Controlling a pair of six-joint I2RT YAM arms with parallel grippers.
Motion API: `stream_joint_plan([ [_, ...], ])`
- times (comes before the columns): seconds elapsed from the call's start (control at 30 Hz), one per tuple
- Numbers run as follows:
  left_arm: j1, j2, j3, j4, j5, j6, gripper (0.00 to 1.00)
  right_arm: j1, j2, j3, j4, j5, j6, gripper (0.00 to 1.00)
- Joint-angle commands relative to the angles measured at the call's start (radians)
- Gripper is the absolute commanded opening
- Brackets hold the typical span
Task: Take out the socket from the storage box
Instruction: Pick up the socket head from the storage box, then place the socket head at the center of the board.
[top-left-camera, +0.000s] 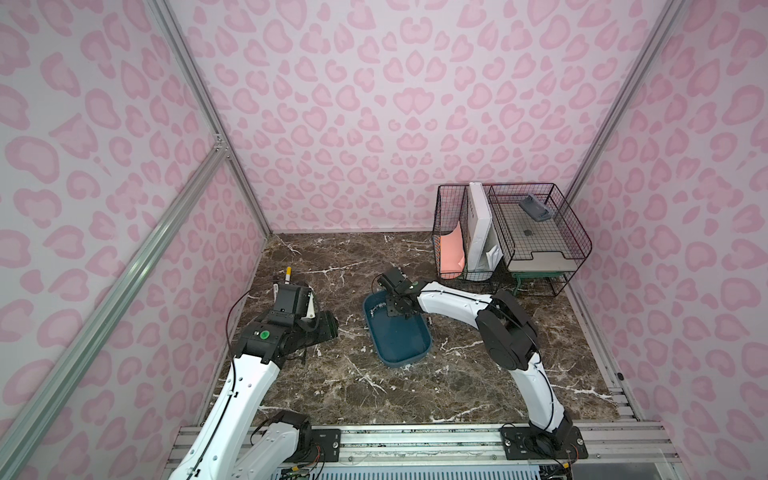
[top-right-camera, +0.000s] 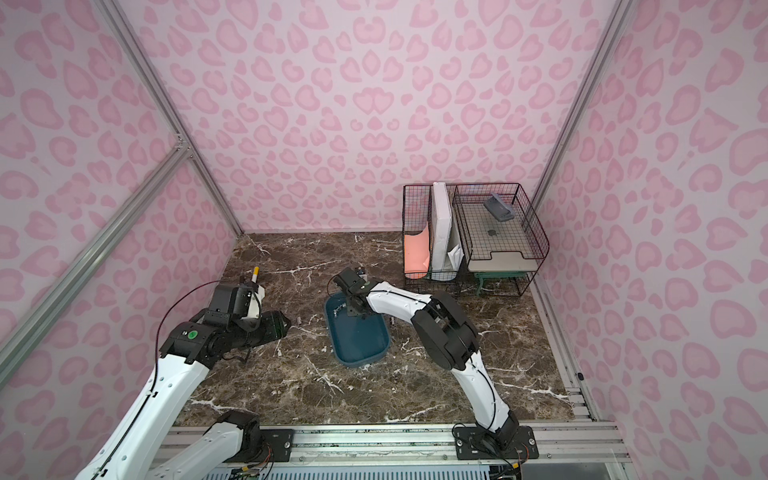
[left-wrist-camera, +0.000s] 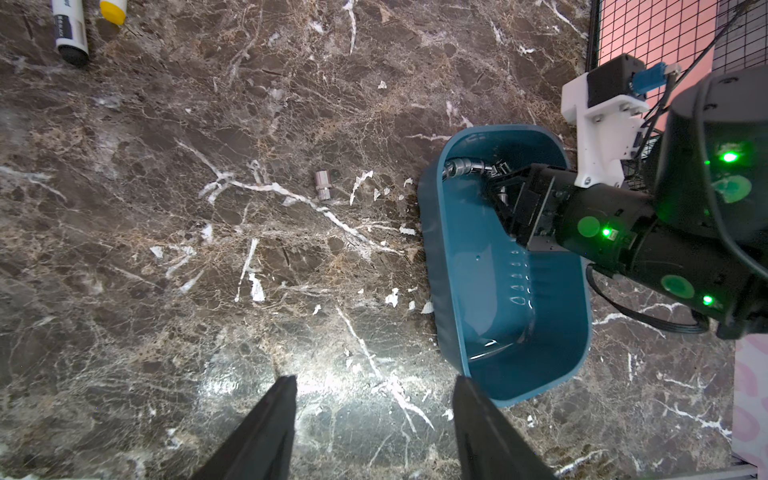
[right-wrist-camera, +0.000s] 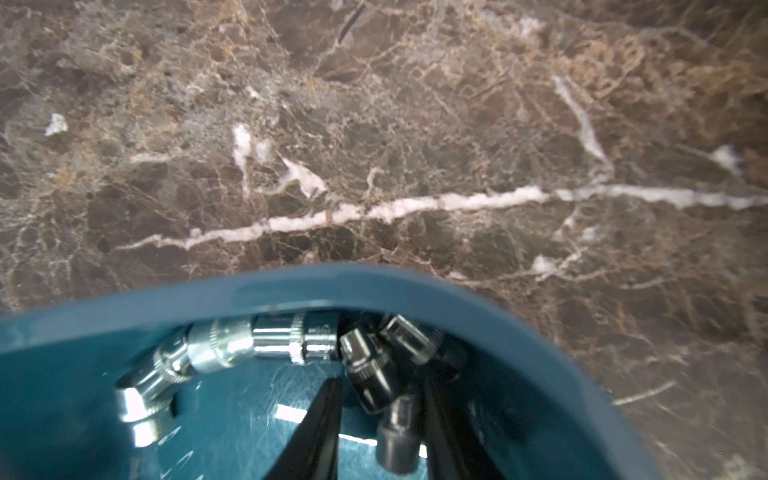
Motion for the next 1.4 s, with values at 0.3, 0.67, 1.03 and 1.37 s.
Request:
stream_joint_plan([
  [0.3,0.001,0.014,0.000,0.019,0.009,0.005,0.64,0.015,-0.068,-0.054,0.030,0.007,-0.001,0.10],
  [0.67,-0.001,0.015,-0.009,0.042,0.054,0.003,0.65,0.009,-0.298,-0.171,0.037,0.038,-0.011,0.07],
  [1.03,-0.009,0.033,-0.001,0.057,0.068,-0.009,0.65,-0.102,-0.509,-0.454,0.112,0.032,-0.008,0.07],
  [1.37,-0.042,0.059,0.001,0.072,0.050,-0.024,0.65,-0.229,-0.488,-0.584,0.142,-0.038,-0.003,0.08],
])
